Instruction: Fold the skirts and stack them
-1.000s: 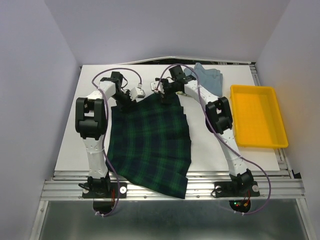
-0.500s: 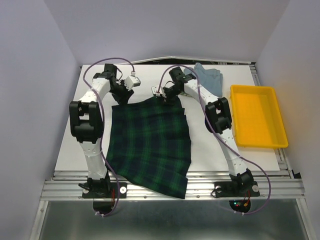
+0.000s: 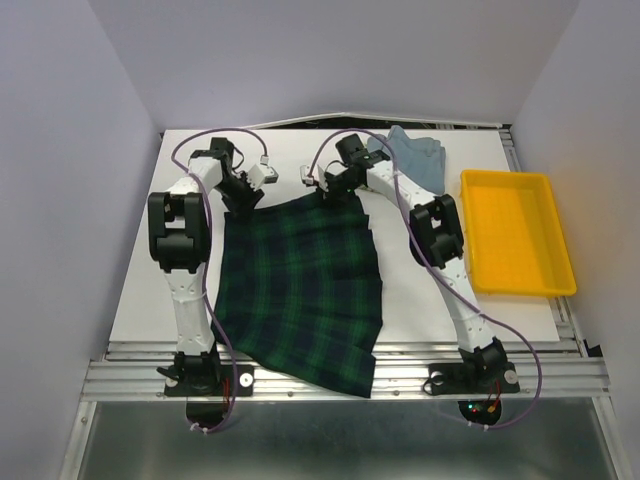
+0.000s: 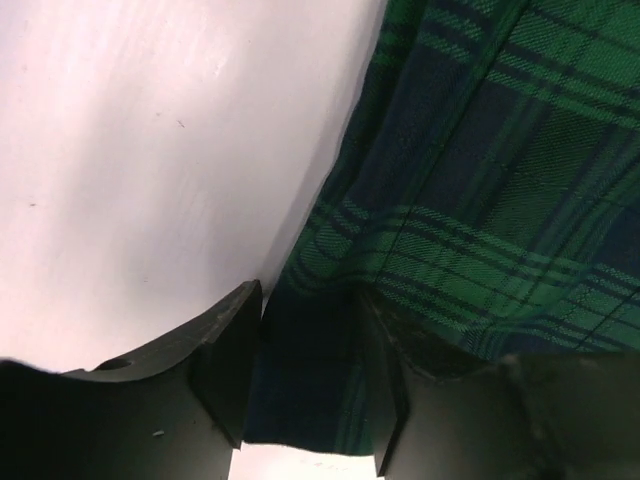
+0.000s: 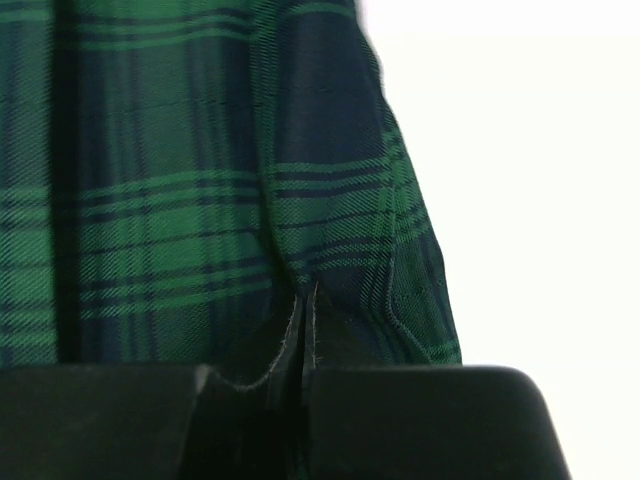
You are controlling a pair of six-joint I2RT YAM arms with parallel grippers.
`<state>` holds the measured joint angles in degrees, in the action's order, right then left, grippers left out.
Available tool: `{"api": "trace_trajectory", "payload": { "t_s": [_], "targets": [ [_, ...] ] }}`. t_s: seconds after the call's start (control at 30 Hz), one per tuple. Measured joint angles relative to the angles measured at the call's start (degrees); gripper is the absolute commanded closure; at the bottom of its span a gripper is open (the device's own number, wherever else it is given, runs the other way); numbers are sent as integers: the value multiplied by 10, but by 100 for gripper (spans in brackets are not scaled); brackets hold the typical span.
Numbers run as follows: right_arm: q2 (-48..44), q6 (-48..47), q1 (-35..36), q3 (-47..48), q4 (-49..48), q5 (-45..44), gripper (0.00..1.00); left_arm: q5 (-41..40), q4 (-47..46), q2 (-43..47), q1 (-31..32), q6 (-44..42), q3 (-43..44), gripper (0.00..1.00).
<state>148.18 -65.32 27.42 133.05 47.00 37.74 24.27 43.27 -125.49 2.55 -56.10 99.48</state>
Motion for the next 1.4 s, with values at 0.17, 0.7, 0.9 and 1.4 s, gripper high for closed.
{"api": "trace_trajectory", "payload": {
  "t_s": [0.17, 0.7, 0.9, 1.4],
  "targets": [
    [-3, 62, 8, -8, -87, -75, 99, -2, 3, 1, 0, -8, 0, 97],
    [63, 119, 20, 76, -506, -288, 99, -36, -216, 64, -30, 181, 37, 100],
    [-95, 141, 26, -74, -520, -263, 99, -20, -271, 207, -40, 167, -25, 100],
    [-448, 116, 104, -510, -297, -179, 99, 17, -256, 404, -32, -19, -389, 100]
  ]
}}
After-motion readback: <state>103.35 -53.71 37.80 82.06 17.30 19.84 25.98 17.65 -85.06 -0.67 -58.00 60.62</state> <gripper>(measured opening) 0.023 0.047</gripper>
